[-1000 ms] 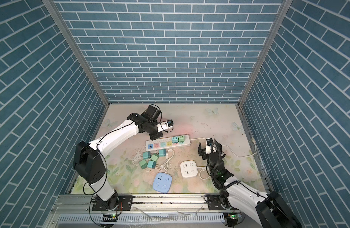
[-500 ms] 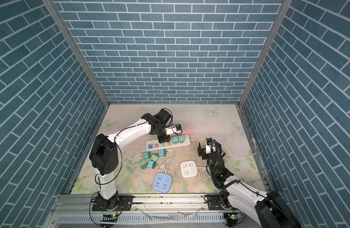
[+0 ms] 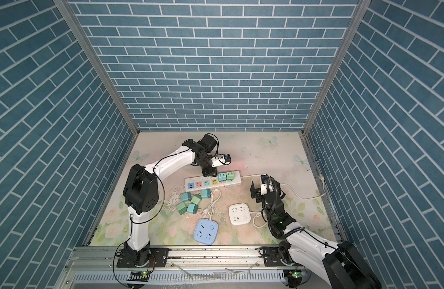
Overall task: Insert the plug
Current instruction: 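Carry the pink adapter with the left gripper over the strip beside the teal adapter, then press the pink adapter down into the socket beside the teal adapter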
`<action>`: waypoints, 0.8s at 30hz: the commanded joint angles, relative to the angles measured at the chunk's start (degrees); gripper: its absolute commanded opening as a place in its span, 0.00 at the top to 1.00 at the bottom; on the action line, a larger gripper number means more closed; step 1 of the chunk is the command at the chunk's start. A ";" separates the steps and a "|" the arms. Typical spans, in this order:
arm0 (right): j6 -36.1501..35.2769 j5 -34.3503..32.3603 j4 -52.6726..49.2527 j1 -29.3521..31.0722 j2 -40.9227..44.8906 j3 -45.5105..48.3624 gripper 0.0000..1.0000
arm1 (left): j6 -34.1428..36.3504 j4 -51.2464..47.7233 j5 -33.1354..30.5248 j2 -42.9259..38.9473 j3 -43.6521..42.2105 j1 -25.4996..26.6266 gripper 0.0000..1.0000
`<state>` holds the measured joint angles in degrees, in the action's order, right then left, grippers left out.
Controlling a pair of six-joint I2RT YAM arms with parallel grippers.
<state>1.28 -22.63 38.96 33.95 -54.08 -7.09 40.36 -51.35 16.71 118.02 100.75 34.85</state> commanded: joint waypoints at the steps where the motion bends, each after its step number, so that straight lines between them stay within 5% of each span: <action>1: 1.70 0.35 0.44 -0.36 -0.41 -1.88 0.07 | 1.47 -3.05 1.79 1.38 1.81 0.22 1.00; 24: 1.84 1.27 0.06 -0.56 -0.14 -1.93 0.07 | 0.95 -2.79 -2.47 5.47 1.75 1.84 1.00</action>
<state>1.28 -21.78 38.50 33.69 -54.19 -7.14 41.65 -52.97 15.03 121.64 101.34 36.40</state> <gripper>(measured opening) 0.931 0.309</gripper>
